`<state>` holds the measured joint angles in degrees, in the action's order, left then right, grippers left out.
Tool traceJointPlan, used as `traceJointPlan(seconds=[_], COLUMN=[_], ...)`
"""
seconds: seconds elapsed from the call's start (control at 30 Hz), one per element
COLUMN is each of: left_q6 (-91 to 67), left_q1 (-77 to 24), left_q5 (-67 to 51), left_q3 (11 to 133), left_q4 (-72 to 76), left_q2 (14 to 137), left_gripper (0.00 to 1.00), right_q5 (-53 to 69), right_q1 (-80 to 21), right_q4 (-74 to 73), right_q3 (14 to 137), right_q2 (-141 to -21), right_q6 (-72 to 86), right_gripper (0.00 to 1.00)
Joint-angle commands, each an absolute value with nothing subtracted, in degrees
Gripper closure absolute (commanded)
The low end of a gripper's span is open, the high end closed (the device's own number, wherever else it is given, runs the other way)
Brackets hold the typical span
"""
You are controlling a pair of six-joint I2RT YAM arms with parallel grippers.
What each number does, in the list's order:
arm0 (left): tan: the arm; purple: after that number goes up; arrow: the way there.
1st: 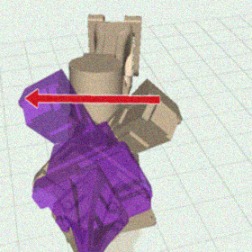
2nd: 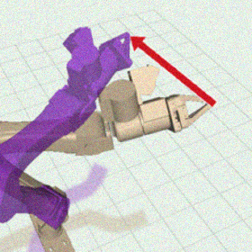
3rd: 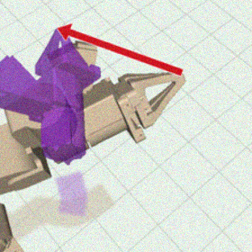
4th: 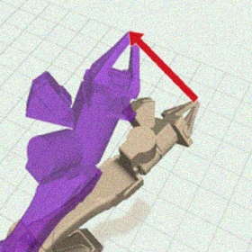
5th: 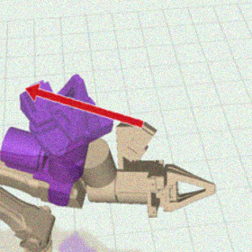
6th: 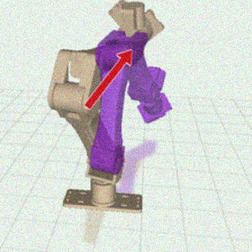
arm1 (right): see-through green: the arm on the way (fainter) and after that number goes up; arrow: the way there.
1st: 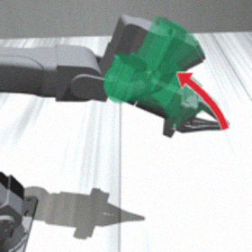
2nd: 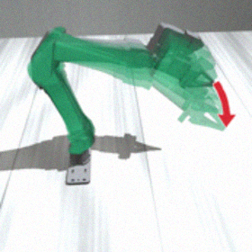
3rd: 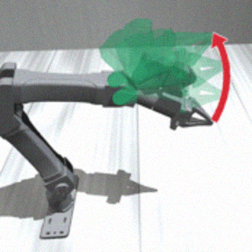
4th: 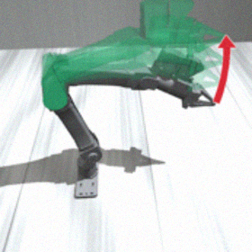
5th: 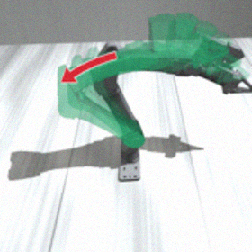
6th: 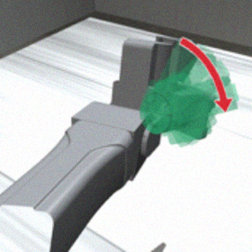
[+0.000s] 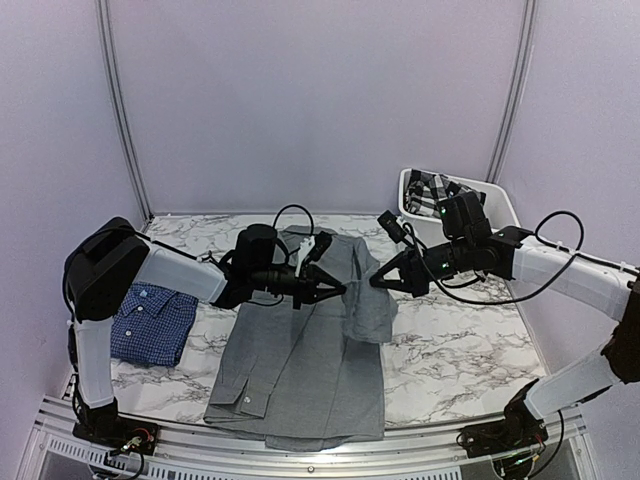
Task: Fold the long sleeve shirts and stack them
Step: Pass from the right arm to the left
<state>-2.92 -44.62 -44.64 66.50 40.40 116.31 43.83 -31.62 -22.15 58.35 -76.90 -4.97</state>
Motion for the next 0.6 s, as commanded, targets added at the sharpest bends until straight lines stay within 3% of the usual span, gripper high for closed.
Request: traceJointPlan(seconds=[0.0,0.13,0.27,0.37,0.57], left_q6=[-4.44,-8.88,-17.26,-20.86,-21.32], left_q1=[-44.89,-44.69,-42.89,-40.94,-38.00], left_q5=[-44.05,-44.30,-41.28,-36.87,-27.91], left_q3=[65.52,61.91,58.21,57.58,69.27], left_q4=[40.96,40.81,39.77,36.57,16.89], left_q2=[112.88,107.79,99.91,94.91,92.77], left_gripper=[1.00,1.00,1.00,1.00,1.00], right_q5=[40.79,34.41,26.34,22.48,12.84], right_q1=[-32.12,-32.13,-32.16,-32.10,-32.14], right_q4=[-22.17,-20.06,-14.61,-11.26,-12.88], right_q3=[58.76,57.53,55.20,54.26,53.01], right_q2=[-75.50,-75.00,-74.53,-74.77,-73.72], right_q6=[-4.74,-1.83,4.67,7.63,13.41], right_gripper=[1.00,0.99,0.87,0.69,0.53])
